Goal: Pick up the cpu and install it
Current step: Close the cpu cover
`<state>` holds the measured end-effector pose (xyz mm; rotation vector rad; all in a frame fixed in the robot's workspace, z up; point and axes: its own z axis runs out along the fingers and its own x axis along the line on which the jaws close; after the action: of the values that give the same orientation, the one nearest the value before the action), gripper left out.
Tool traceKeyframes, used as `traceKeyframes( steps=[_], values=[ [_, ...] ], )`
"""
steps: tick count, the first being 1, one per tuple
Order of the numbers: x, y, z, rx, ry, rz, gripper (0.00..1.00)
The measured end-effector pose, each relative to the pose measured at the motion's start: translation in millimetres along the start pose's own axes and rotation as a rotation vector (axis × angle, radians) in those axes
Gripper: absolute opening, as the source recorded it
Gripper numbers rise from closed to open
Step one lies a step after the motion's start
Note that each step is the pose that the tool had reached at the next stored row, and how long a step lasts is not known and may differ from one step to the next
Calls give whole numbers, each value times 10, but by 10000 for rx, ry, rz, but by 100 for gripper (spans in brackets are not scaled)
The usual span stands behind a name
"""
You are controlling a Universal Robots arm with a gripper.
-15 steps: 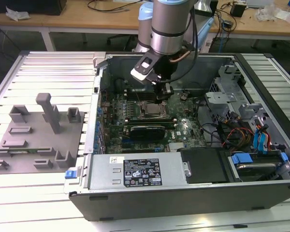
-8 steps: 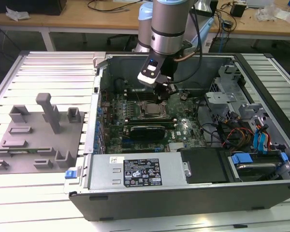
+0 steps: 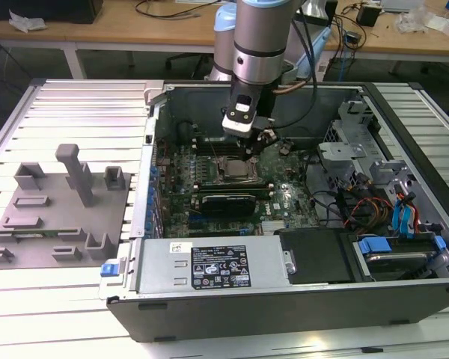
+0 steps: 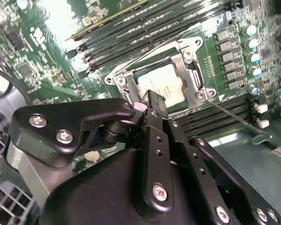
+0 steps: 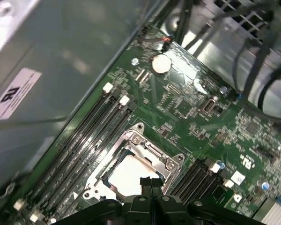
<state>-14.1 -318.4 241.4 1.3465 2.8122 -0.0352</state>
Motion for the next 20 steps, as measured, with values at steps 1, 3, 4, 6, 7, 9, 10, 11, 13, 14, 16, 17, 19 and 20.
traceKeyframes(
  steps=[1,3,4,6,7,9,10,11,13,14,16,17,19,20],
  values=[
    [0,0,0,-5,-1,-157,11],
    [0,0,0,-26,-8,-840,11],
    [0,0,1,-34,-11,-1095,11],
    [0,0,1,-56,-18,-1819,11],
    [0,0,1,-61,-20,-1993,11],
    [0,0,2,-74,-24,-2375,11],
    [0,0,2,-79,-26,-2571,11],
    [0,0,3,-86,-29,-2783,11],
    [0,0,5,-101,-33,-3240,11],
    [0,0,5,-106,-35,-3415,11],
    [0,0,7,-119,-39,-3845,11],
    [0,0,9,-129,-42,-4161,11],
    [0,0,13,-151,-50,-4903,11],
    [0,0,15,-159,-53,-5169,11]
  ],
)
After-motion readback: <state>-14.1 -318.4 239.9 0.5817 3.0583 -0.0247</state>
